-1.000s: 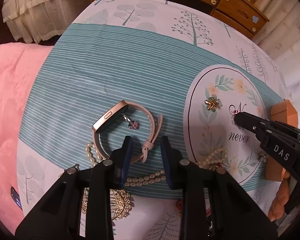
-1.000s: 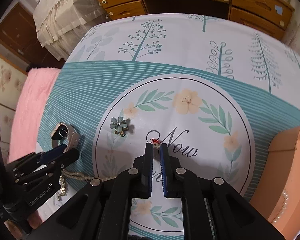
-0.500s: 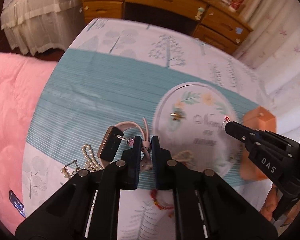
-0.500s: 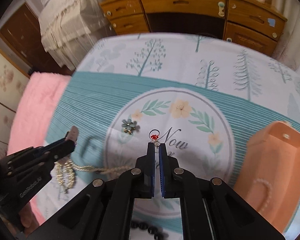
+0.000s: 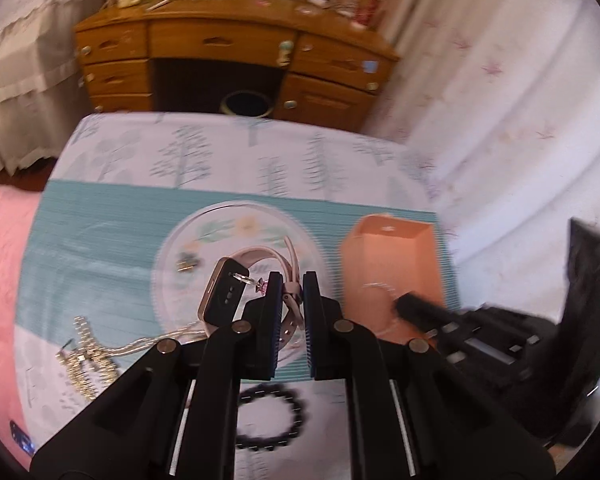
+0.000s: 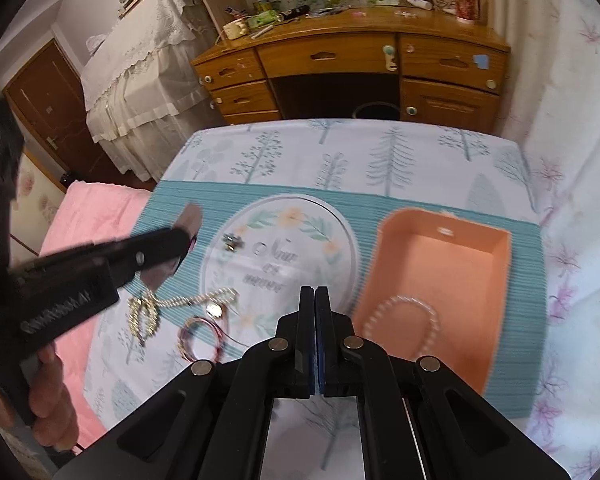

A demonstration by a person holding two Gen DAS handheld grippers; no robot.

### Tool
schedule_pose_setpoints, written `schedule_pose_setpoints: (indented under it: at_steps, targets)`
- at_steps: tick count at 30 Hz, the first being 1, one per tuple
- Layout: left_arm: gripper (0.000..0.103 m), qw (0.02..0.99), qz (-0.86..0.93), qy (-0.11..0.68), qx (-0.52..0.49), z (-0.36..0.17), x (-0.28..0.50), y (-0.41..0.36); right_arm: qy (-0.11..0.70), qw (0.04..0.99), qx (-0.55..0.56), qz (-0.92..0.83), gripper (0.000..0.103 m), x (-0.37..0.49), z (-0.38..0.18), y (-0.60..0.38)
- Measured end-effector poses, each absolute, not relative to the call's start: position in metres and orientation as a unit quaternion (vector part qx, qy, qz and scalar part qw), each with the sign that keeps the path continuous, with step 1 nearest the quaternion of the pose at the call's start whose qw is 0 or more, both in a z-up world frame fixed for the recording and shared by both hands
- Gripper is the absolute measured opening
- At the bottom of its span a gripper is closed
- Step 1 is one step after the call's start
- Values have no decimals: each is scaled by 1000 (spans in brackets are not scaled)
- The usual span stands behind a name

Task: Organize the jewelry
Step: 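Carry the watch into the peach box and open the left tool while the right tool grasps the ring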

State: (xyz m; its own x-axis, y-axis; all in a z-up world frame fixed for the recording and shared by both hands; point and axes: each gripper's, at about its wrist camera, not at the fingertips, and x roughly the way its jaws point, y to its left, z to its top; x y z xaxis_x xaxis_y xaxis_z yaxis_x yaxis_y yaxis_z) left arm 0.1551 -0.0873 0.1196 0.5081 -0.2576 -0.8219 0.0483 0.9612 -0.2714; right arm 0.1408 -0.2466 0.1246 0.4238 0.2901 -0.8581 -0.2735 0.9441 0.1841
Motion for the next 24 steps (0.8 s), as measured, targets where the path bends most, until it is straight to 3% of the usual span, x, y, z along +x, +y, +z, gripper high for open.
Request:
schedule_pose_setpoints:
  at_steps: [9, 18, 24]
  targets:
    - [8, 853, -170, 483, -97, 126, 176, -160, 529, 837, 37, 134, 1, 134, 101, -295]
    - [11, 829, -220, 513, -26, 78, 197, -239, 553, 824, 75, 99, 1, 130, 68, -351]
    - [14, 814, -208, 543, -8, 47, 206, -244, 560, 819, 84, 93, 2, 128, 60, -364]
